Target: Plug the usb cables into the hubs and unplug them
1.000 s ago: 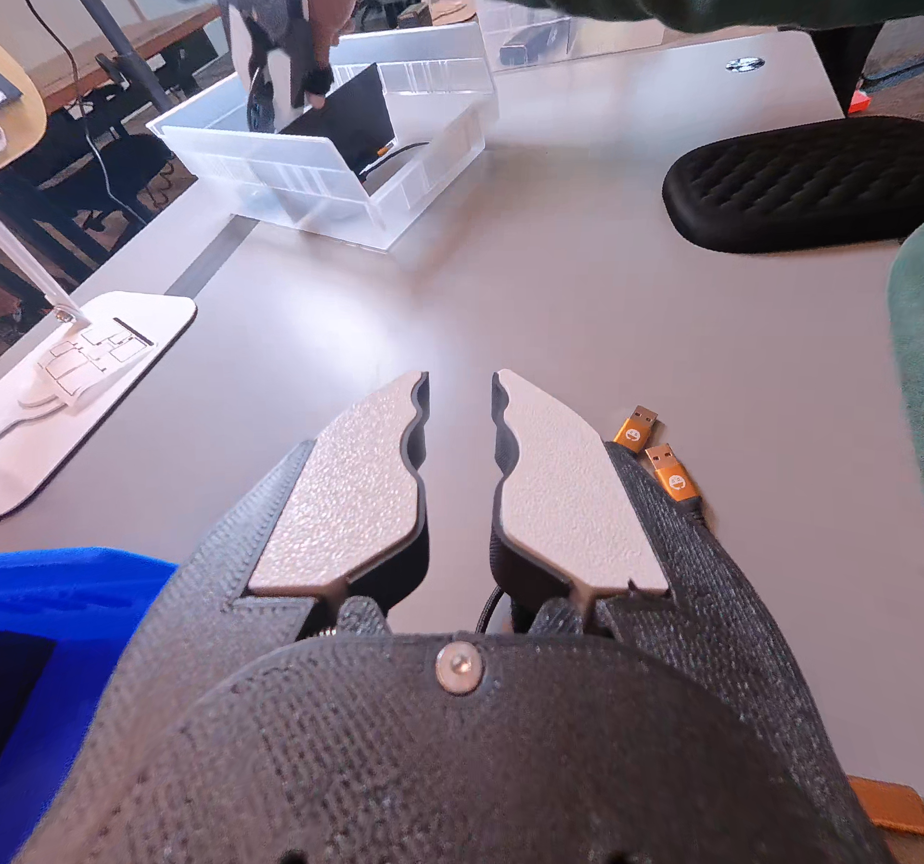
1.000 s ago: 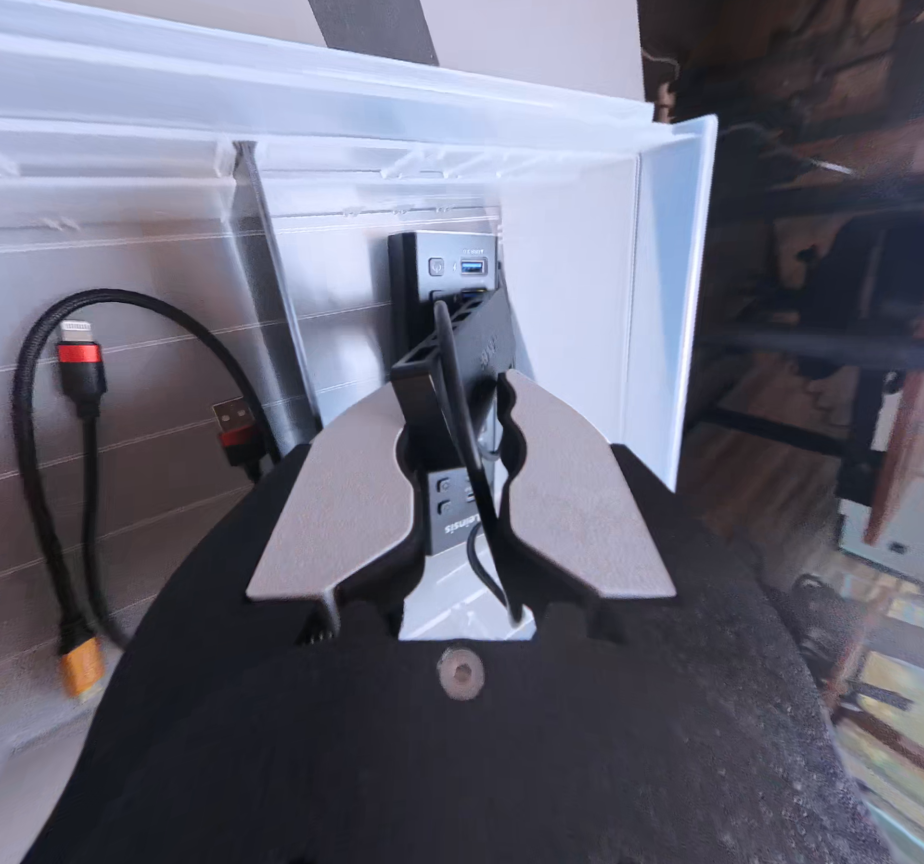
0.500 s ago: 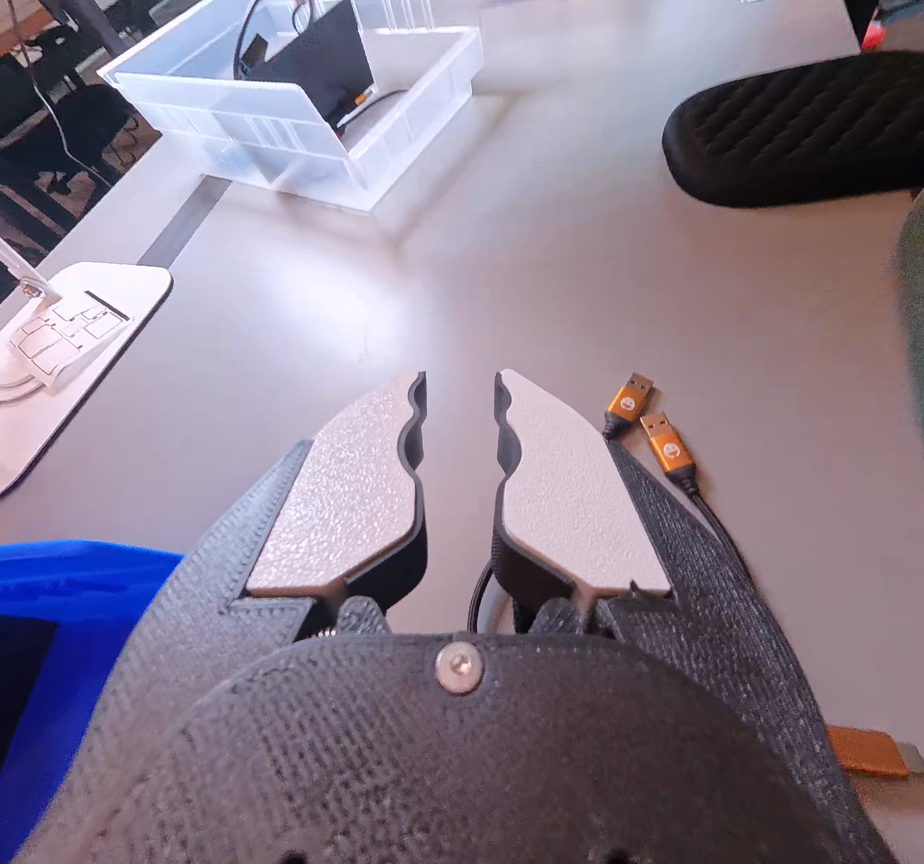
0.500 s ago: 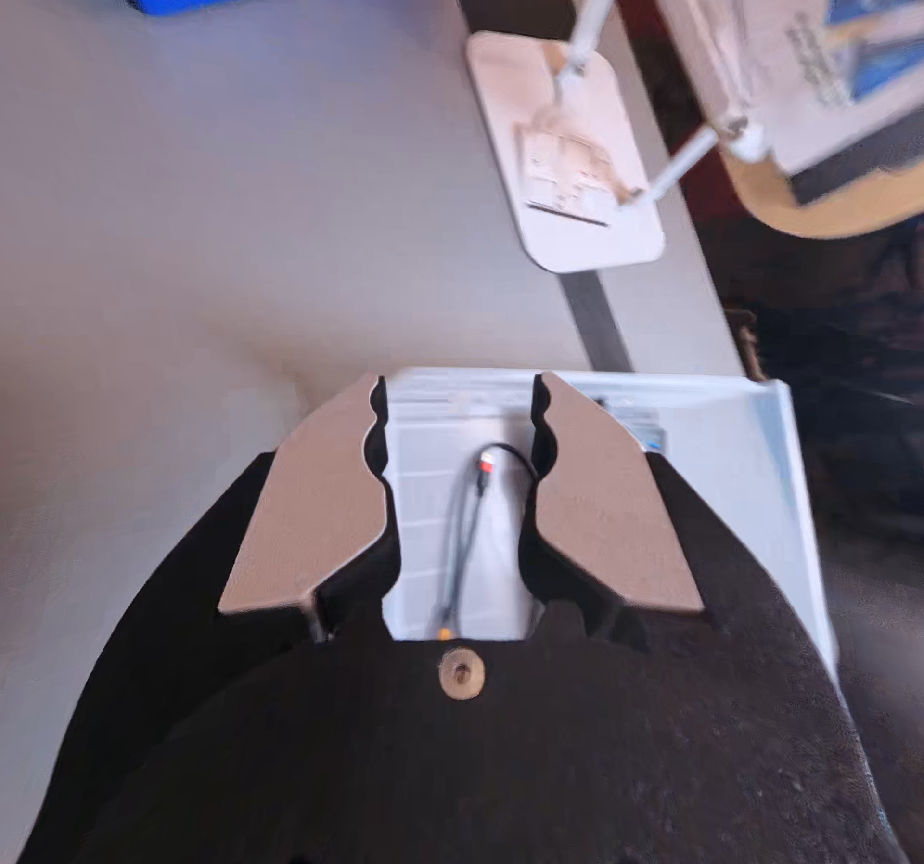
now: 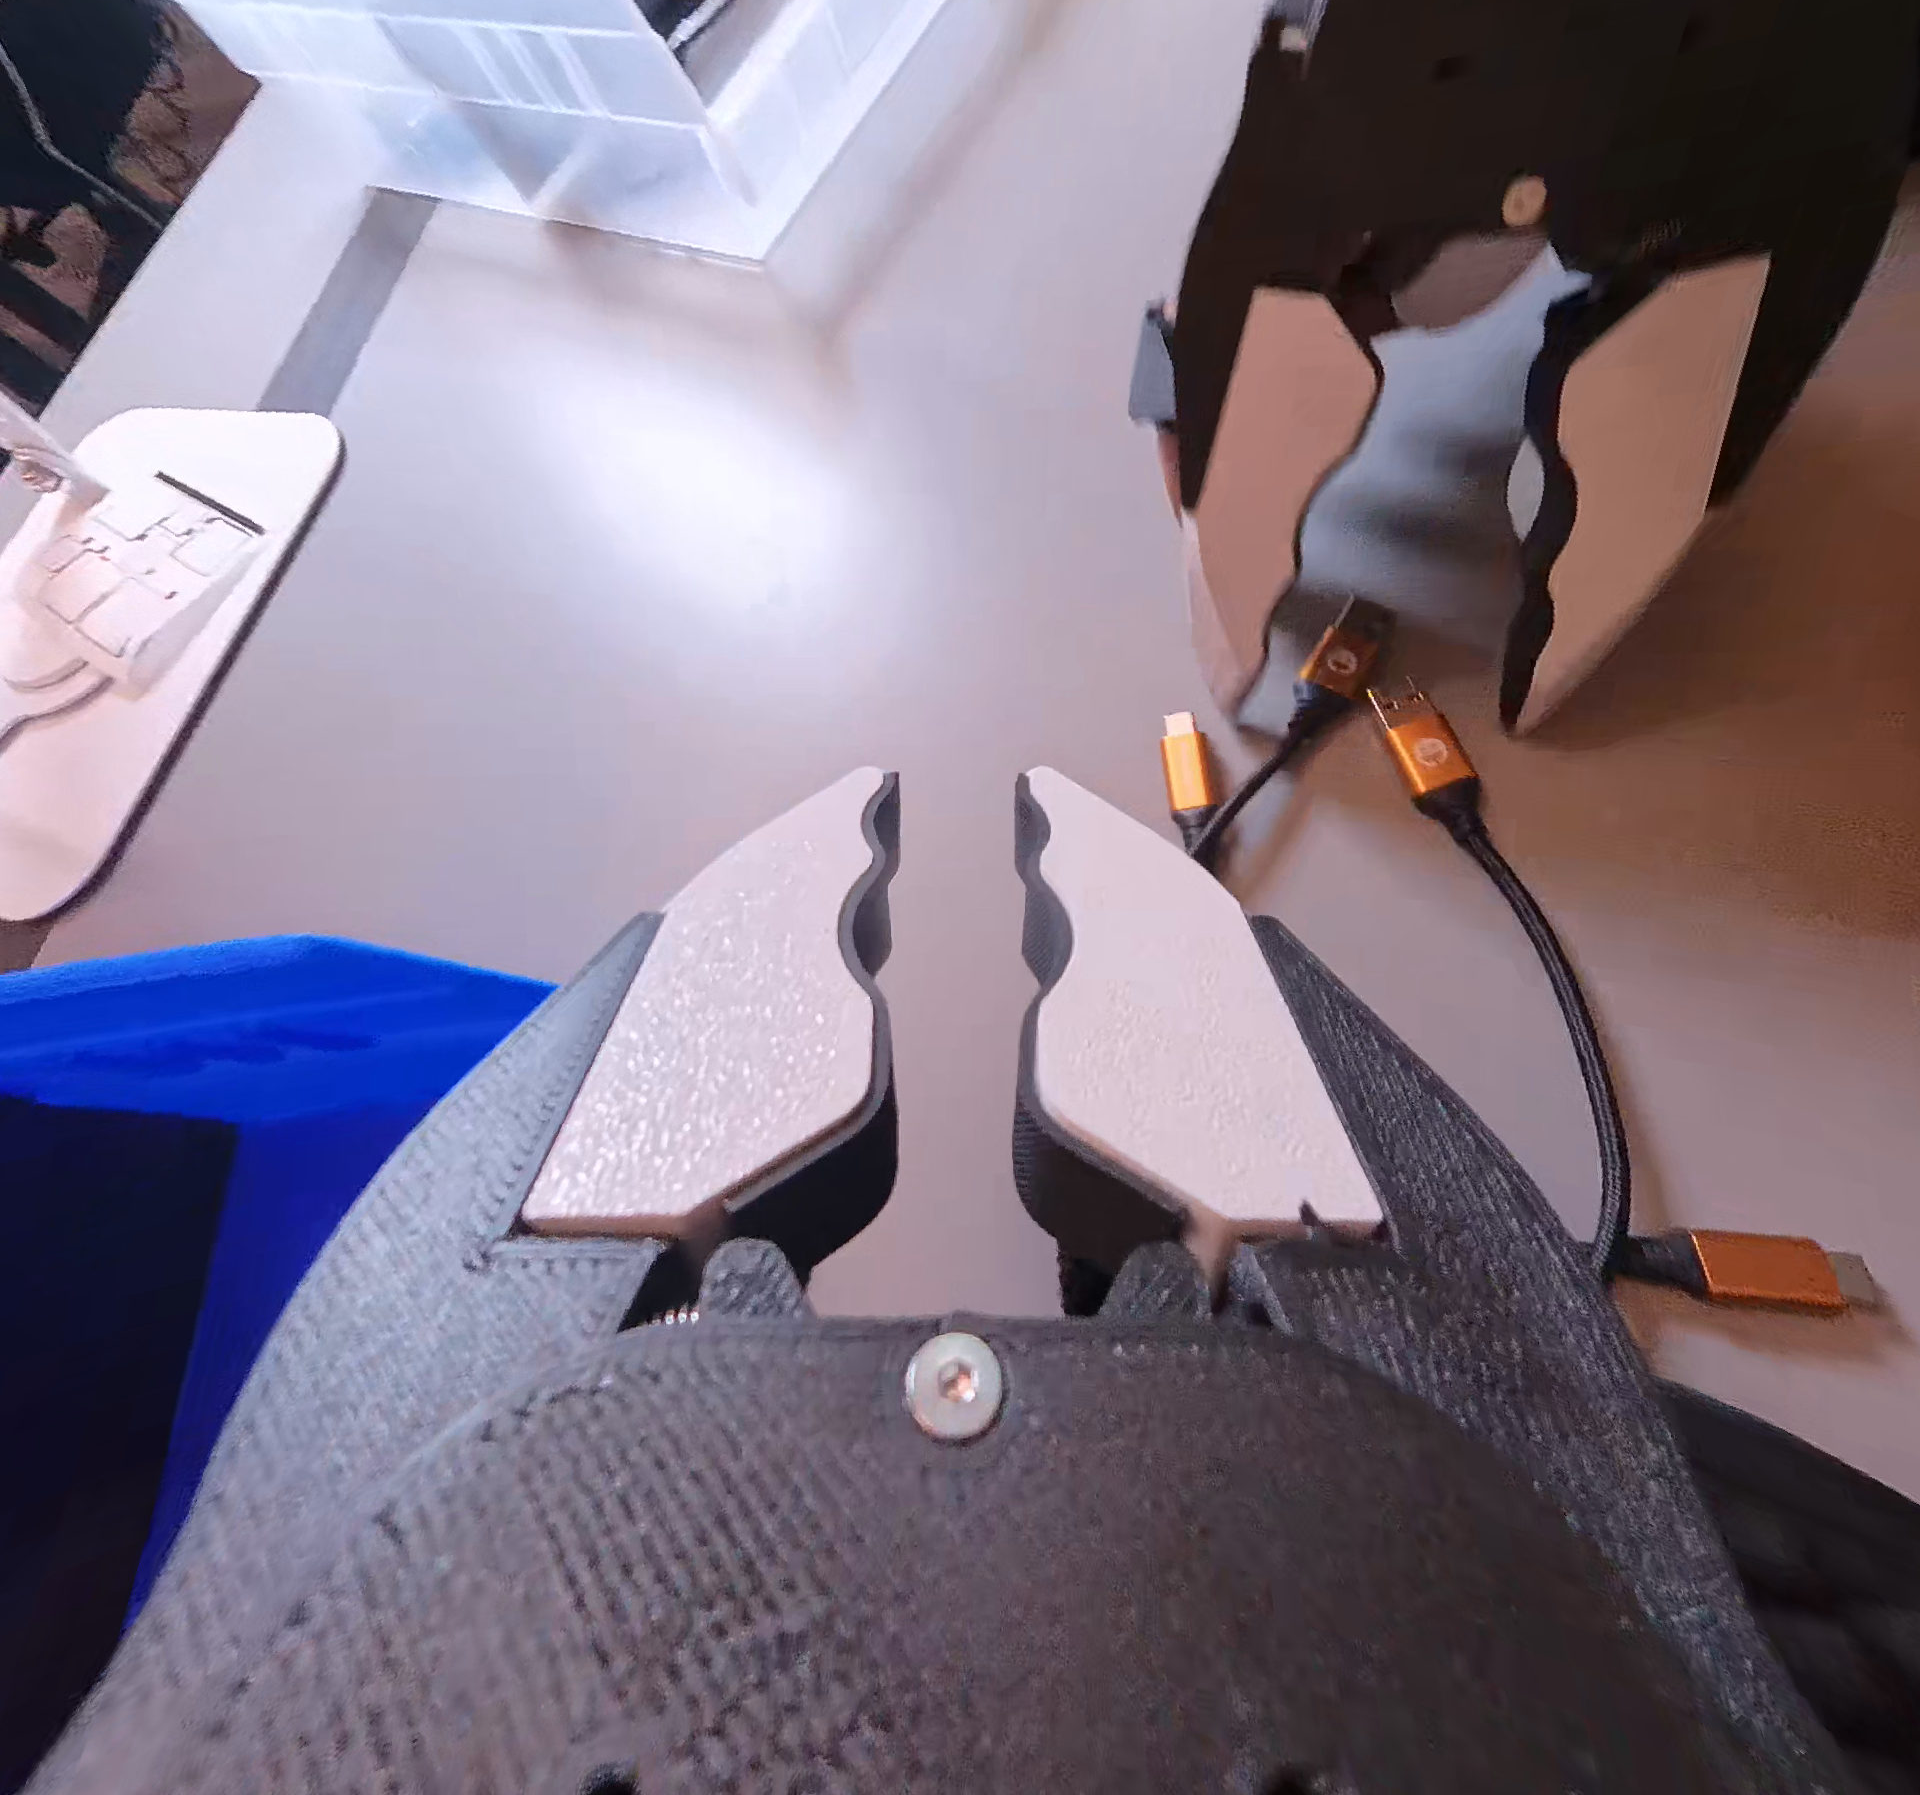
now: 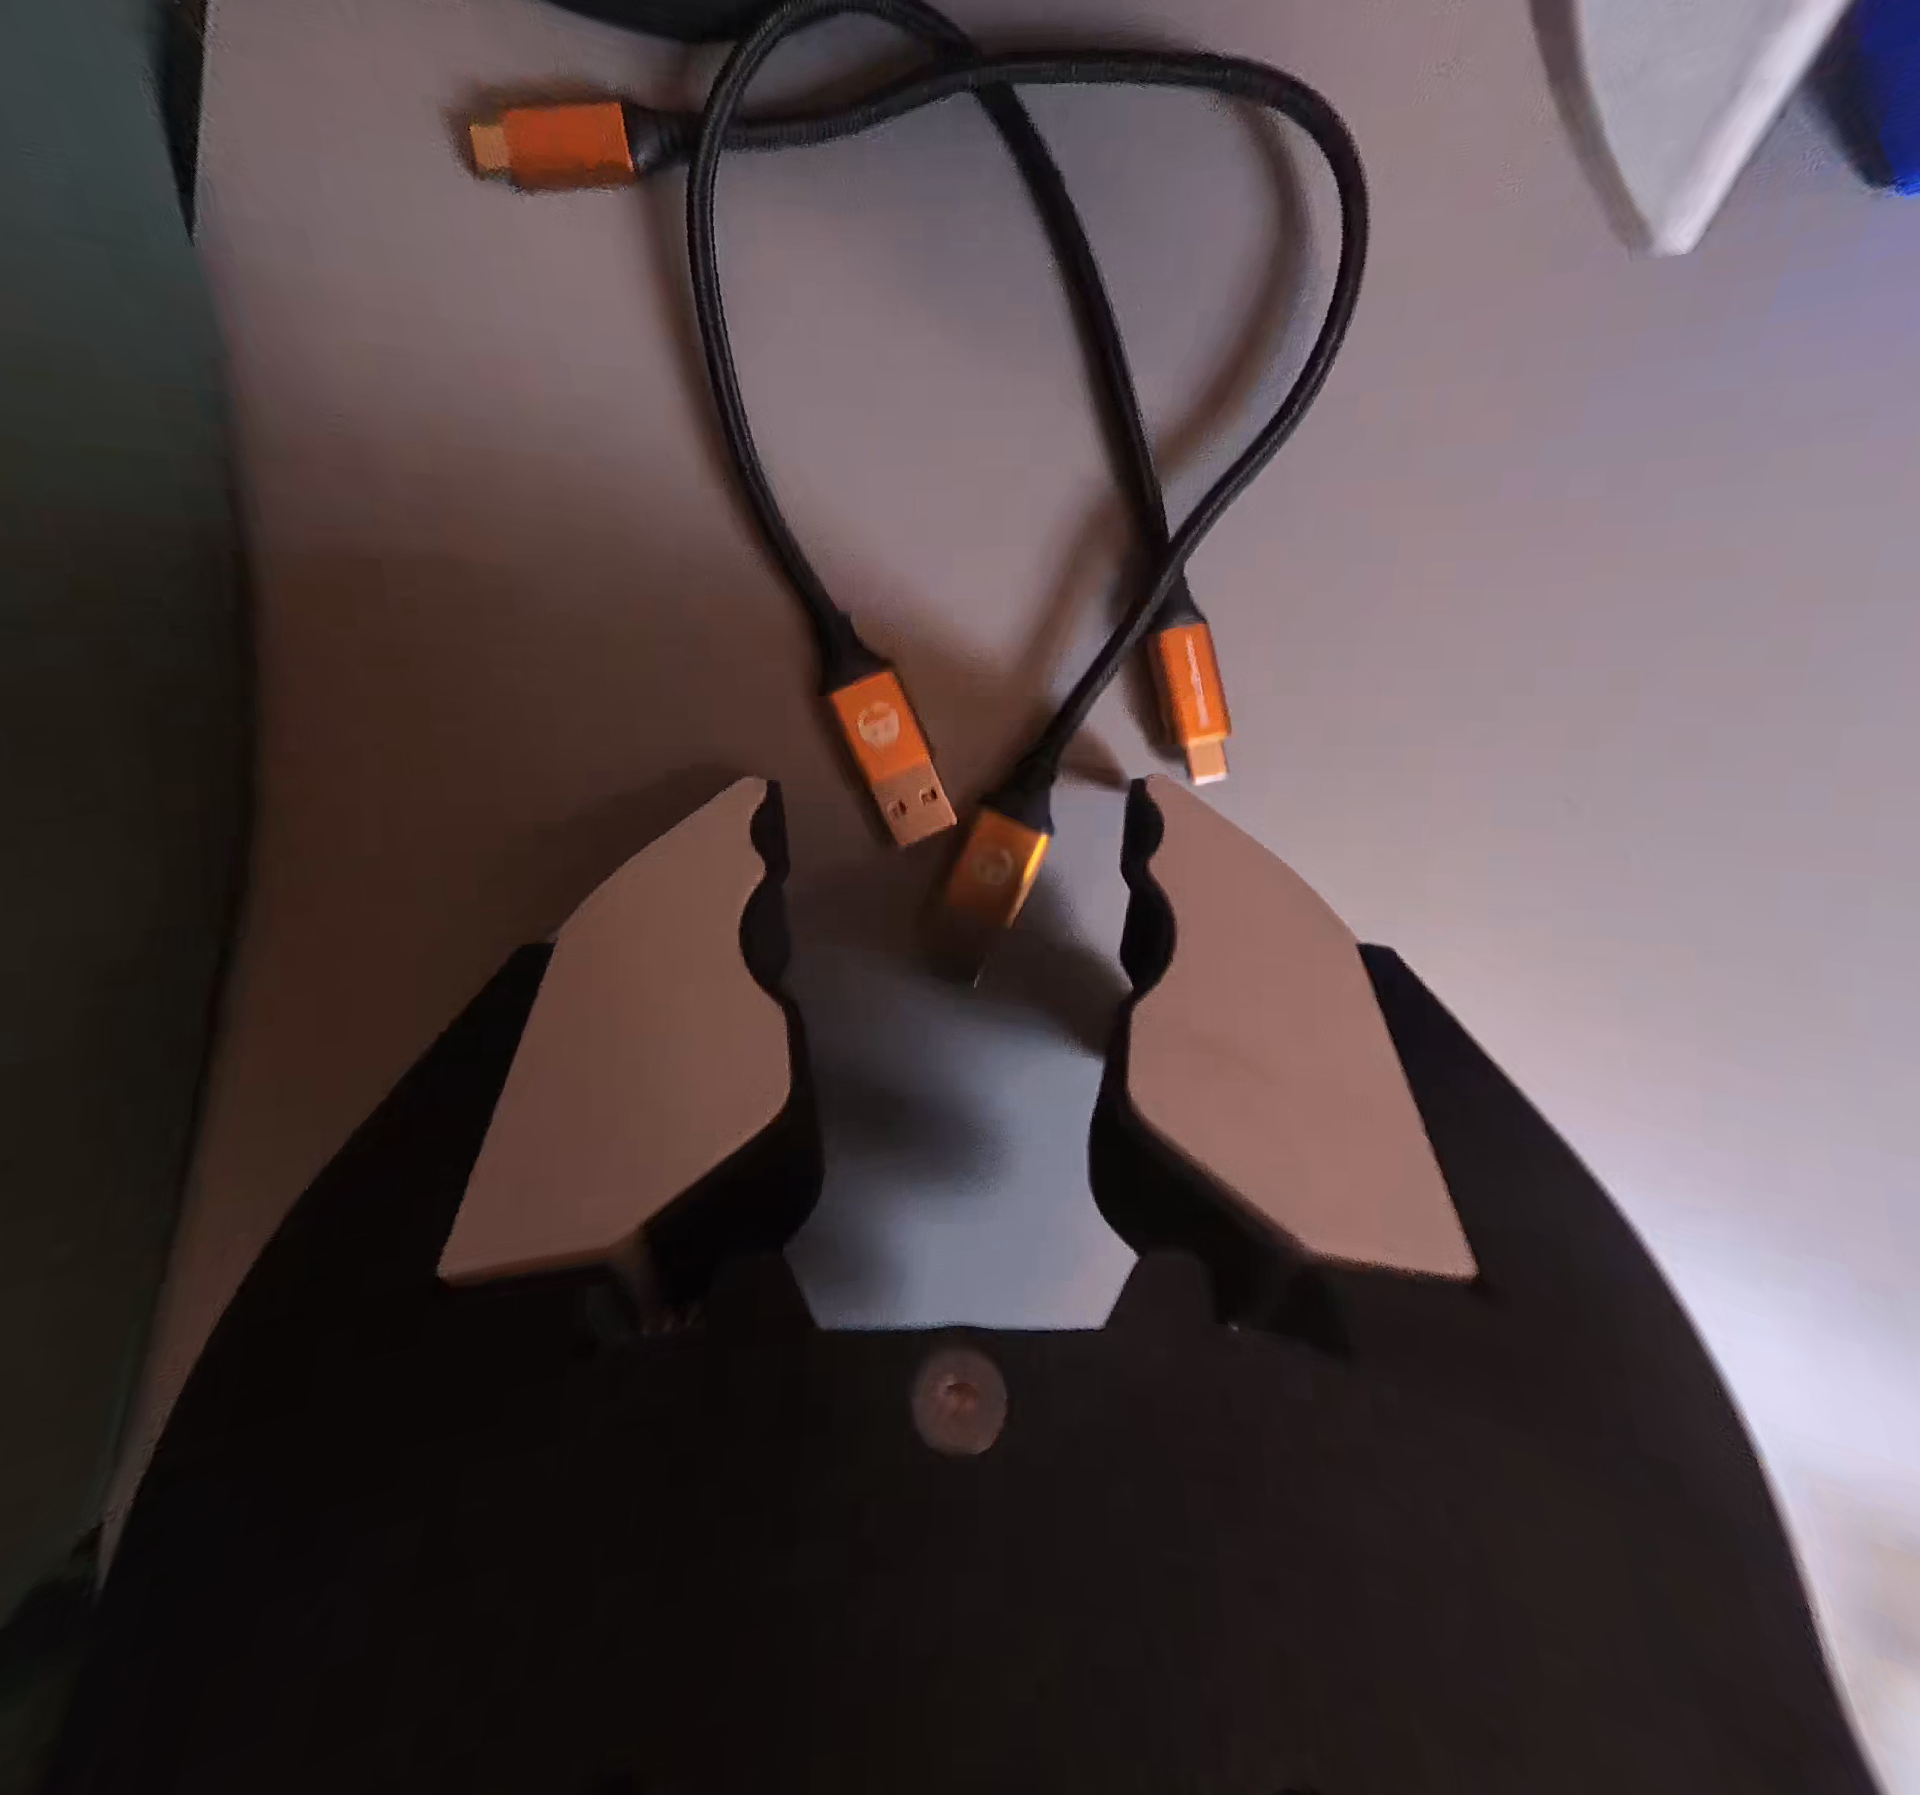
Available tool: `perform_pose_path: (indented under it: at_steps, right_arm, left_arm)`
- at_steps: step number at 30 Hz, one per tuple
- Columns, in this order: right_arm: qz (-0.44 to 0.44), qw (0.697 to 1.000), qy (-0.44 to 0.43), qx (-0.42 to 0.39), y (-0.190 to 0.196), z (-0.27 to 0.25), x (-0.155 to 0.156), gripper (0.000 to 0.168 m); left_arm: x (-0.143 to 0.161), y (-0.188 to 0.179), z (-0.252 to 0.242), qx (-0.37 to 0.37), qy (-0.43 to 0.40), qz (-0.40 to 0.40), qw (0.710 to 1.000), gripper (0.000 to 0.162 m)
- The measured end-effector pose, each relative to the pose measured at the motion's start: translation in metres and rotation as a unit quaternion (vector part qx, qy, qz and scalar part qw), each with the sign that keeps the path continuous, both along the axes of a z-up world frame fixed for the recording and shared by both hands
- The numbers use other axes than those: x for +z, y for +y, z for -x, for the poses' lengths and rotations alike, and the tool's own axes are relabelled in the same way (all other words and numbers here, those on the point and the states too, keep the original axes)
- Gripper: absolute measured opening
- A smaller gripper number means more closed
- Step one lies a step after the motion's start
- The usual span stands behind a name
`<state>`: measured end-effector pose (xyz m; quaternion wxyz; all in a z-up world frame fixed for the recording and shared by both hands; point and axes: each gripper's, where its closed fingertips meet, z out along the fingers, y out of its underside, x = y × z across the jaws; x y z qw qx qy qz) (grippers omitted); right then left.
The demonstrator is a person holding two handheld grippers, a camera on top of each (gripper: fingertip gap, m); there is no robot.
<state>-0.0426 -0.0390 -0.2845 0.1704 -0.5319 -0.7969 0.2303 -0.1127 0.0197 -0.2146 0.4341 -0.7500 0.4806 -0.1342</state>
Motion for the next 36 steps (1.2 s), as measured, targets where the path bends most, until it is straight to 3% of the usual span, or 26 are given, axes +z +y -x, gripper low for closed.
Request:
perform_pose_path:
  at_steps: [7,11,13,23,27,29,33,36]
  right_arm:
    - [0.003,0.998,-0.049,0.027,-0.006,0.019,-0.001,0.021]
    - [-0.001,0.998,-0.041,0.046,-0.006,0.015,0.000,0.020]
    - [0.009,0.999,-0.011,0.043,-0.006,0.013,0.011,0.006]
    - [-0.019,0.999,0.024,-0.008,0.025,-0.035,0.035,0.004]
    - [-0.061,0.996,0.058,-0.042,0.048,-0.050,0.067,0.004]
    - [-0.086,0.990,0.091,-0.070,0.068,-0.058,0.097,0.004]
    - [-0.139,0.962,0.173,-0.158,0.128,-0.080,0.175,0.004]
    - [-0.207,0.935,0.178,-0.228,0.185,-0.110,0.213,0.004]
  left_arm:
    - [0.007,0.006,0.004,0.014,-0.032,-0.006,0.999,0.016]
    - [0.004,0.005,0.004,0.013,-0.023,-0.008,1.000,0.016]
    - [0.003,0.005,0.004,0.012,-0.022,-0.010,1.000,0.015]
    - [0.005,0.006,0.001,0.010,-0.027,-0.017,0.999,0.015]
    - [0.004,0.006,-0.001,0.009,-0.025,-0.017,1.000,0.015]
    - [0.003,0.007,-0.001,0.010,-0.025,-0.018,0.999,0.015]
    - [0.003,0.007,-0.003,0.009,-0.023,-0.018,1.000,0.015]
    - [0.001,0.006,-0.003,0.009,-0.019,-0.018,1.000,0.014]
